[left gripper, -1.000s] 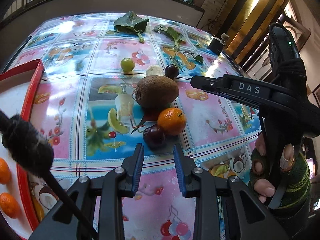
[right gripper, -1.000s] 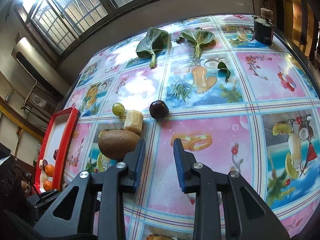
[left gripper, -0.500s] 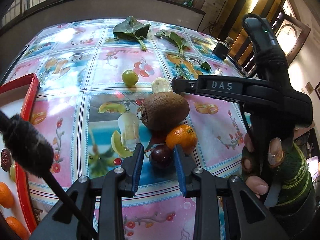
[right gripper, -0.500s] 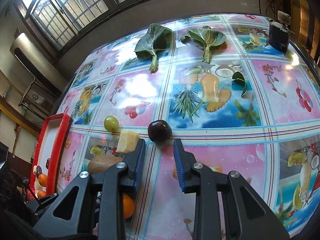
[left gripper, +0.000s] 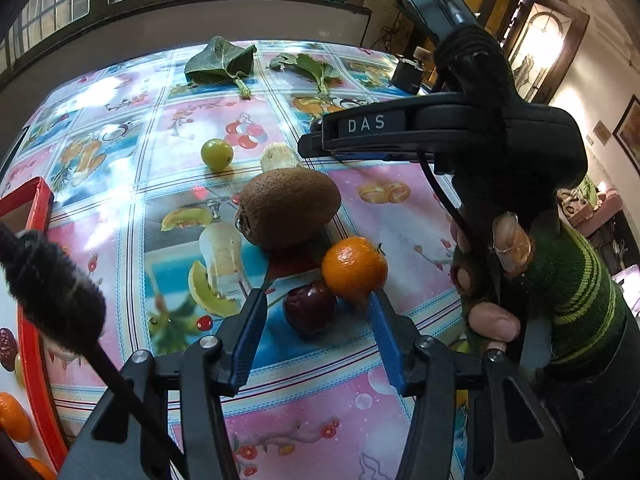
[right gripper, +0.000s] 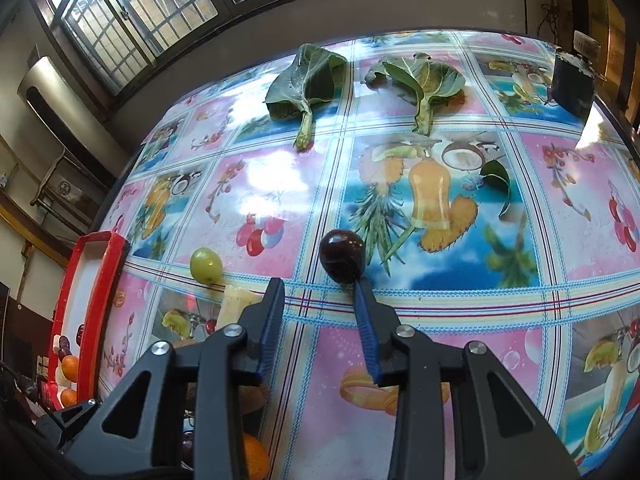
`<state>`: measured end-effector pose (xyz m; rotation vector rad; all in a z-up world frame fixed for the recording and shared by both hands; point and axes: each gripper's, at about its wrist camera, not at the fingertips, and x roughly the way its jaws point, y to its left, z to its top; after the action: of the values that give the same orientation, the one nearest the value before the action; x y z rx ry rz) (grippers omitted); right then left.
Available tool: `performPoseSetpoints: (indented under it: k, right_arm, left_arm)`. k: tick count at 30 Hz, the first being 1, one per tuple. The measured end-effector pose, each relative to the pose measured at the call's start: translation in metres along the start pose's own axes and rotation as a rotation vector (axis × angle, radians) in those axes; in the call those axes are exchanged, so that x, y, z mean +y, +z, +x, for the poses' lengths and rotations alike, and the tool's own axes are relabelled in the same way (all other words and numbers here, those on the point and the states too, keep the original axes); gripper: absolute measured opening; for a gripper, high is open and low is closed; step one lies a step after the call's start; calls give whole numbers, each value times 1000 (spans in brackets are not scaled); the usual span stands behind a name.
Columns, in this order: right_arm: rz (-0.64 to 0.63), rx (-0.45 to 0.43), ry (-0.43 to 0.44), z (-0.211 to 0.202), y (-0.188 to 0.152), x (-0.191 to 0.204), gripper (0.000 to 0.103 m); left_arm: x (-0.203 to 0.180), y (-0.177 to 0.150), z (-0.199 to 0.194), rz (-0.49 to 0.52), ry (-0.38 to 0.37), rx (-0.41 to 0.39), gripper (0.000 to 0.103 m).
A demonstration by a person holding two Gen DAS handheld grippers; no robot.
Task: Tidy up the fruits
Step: 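Move both open tools toward the dark plums beside the kiwi, then grasp a dark plum with the left tool while the right tool grasps another dark plum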
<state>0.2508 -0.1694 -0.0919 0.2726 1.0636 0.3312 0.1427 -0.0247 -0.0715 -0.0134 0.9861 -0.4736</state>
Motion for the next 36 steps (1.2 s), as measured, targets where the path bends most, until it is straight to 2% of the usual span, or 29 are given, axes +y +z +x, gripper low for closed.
performPoseSetpoints:
  k: [3, 6, 8, 13, 20, 25, 28, 31, 33, 35, 36]
  right_arm:
    - [-9, -3, 3, 1, 0, 1, 37]
    - [-4, -6, 11, 1, 0, -1, 36]
    - [7, -3, 16, 1, 0, -5, 27]
    - [40, -3, 35, -7, -3, -14, 23]
    - [51, -16, 44, -21, -9, -17, 23]
    - [47, -27, 42, -26, -11, -16, 23]
    - [52, -24, 43, -25, -11, -15, 23]
    - [58, -21, 43, -25, -13, -16, 23]
    - [60, -23, 45, -26, -13, -17, 23]
    - [60, -28, 48, -29, -14, -18, 23]
    - [60, -29, 48, -29, -14, -18, 23]
  left_arm:
    - [4, 2, 2, -24, -34, 4, 54]
    - [4, 4, 5, -16, -76, 12, 50]
    - [4, 4, 6, -4, -89, 13, 48]
    - [8, 7, 7, 4, -115, 23, 49]
    - [11, 4, 0, 121, -9, 36, 48]
    - [7, 16, 1, 148, -5, 17, 48]
    - [1, 18, 5, 180, -9, 35, 48]
    - [-6, 8, 15, 234, 16, 72, 40]
    - [-13, 2, 11, 271, 44, 46, 39]
    - [-12, 3, 7, 253, 42, 44, 27]
    - [-9, 3, 6, 234, 27, 45, 27]
